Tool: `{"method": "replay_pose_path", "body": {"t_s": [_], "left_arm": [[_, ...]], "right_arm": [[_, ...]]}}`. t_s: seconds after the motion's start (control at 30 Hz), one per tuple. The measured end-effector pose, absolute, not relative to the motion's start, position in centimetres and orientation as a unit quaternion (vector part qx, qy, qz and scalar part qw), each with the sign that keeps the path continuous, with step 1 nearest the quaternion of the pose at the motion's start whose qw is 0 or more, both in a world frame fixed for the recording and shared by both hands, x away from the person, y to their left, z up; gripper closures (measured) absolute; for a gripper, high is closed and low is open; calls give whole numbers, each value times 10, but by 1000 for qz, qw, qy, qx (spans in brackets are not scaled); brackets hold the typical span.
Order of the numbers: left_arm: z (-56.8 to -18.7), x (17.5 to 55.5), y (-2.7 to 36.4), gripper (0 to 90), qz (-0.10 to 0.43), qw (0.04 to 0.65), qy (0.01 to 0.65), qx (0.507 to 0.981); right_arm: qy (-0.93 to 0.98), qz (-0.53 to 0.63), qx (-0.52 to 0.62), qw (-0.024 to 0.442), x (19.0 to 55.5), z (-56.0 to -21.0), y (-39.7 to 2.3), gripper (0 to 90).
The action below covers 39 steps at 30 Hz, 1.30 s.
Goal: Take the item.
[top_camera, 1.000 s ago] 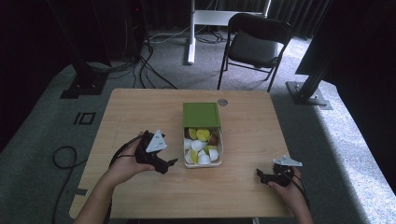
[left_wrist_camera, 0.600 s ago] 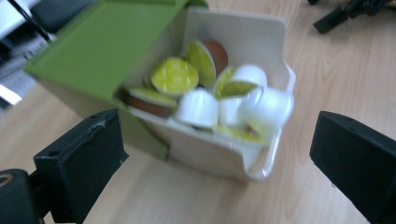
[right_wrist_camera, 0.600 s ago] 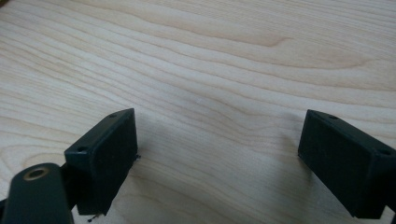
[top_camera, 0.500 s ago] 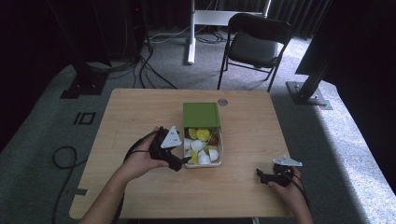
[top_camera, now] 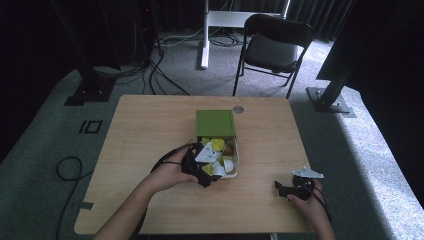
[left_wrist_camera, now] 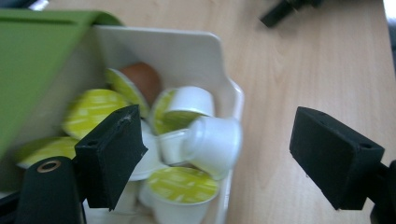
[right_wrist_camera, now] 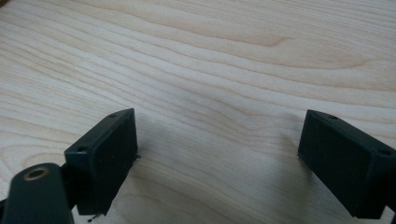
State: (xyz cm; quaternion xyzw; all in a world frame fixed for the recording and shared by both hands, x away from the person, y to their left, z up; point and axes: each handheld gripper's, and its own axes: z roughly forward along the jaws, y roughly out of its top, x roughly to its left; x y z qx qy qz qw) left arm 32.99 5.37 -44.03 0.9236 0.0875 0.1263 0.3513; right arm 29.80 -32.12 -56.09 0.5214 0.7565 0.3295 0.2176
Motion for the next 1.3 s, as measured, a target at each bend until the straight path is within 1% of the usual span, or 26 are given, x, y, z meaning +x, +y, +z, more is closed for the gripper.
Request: {"method": "replay_pose_path", "body": {"t_s": [0.17, 0.43, 0.5, 0.73, 0.83, 0.87, 0.97, 1.07, 1.17, 1.3], "left_arm": [[-452, 328, 38, 185, 123, 324, 70, 935], [-462, 330, 26, 186, 130, 291, 69, 945], [-467, 332, 22, 253, 118, 282, 71, 950], [-474, 336, 18, 253, 128, 266, 75, 953], [-477, 336, 16, 253, 135, 251, 75, 956], [-482, 336, 12, 253, 139, 231, 77, 960], [-487, 336, 8, 253, 150, 206, 76, 964], [-490, 336, 6, 257, 147, 200, 84, 965], [-490, 338, 5, 314, 151, 198, 88, 965], [-489, 341, 6, 349, 147, 203, 98, 963]], "right_arm": [[756, 329, 522, 217, 298, -561, -321, 115], [757, 329, 521, 217, 298, -561, -321, 115], [756, 330, 522, 217, 298, -561, -321, 115], [757, 329, 521, 217, 298, -561, -321, 115], [757, 329, 521, 217, 298, -561, -321, 115], [757, 329, 521, 217, 298, -561, -321, 115], [757, 329, 521, 217, 298, -561, -321, 115], [757, 329, 521, 217, 298, -561, -321, 115], [757, 329, 521, 217, 298, -561, -321, 115], [757, 329, 521, 217, 298, -561, -321, 115]]}}
